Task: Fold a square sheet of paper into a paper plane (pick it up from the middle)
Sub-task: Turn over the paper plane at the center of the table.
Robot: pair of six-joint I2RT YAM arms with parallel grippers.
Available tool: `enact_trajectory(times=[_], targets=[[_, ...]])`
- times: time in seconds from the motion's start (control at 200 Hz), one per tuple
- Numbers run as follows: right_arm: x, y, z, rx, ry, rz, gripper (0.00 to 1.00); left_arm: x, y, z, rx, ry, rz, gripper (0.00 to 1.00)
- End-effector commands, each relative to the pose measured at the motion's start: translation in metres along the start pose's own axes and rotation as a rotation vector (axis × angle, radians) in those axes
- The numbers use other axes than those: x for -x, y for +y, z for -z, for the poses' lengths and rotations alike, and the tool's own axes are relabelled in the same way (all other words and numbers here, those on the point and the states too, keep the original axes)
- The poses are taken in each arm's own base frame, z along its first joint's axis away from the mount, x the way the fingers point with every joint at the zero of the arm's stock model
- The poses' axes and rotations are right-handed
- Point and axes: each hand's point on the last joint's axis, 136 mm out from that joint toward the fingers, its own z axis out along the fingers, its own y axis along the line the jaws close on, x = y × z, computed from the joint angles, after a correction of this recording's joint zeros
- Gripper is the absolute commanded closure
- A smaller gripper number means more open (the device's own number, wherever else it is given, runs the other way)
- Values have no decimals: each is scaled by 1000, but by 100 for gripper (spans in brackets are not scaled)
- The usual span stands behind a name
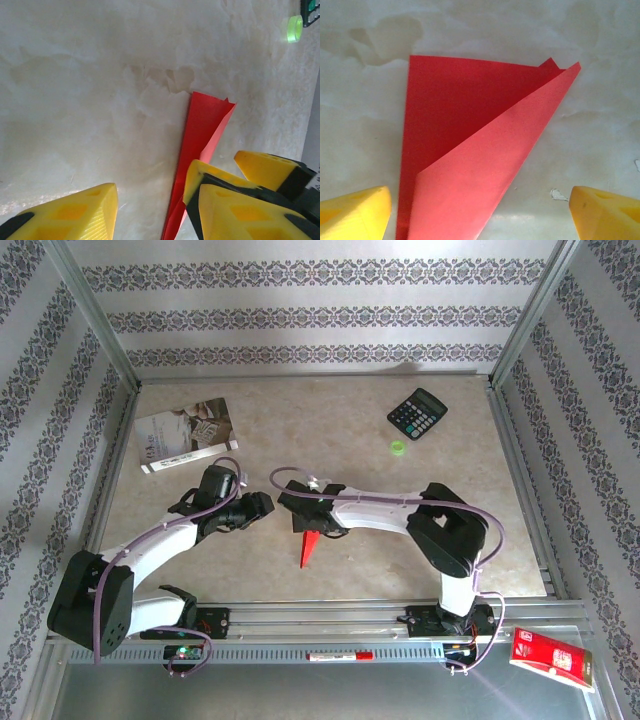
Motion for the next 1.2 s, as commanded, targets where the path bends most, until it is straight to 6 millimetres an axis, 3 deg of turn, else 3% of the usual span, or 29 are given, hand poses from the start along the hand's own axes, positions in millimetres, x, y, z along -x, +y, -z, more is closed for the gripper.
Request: enact_trajectory(times=[0.0, 0.48, 0.924, 1.059, 1.194], targets=[[-3, -8, 0, -82, -2, 19, 10, -3, 4, 2, -4, 9, -13, 53], [-3, -14, 4, -109, -10, 31, 34, -6, 8, -2, 0, 26, -11, 53], [5, -17, 3, -128, -15, 51, 80, -10, 11, -6, -1, 48, -6, 53], [14, -21, 9, -126, -31, 50, 100, -11, 8, -6, -11, 61, -2, 52], [28, -13, 23, 18, -69, 48, 100, -13, 1, -3, -51, 63, 16, 47]])
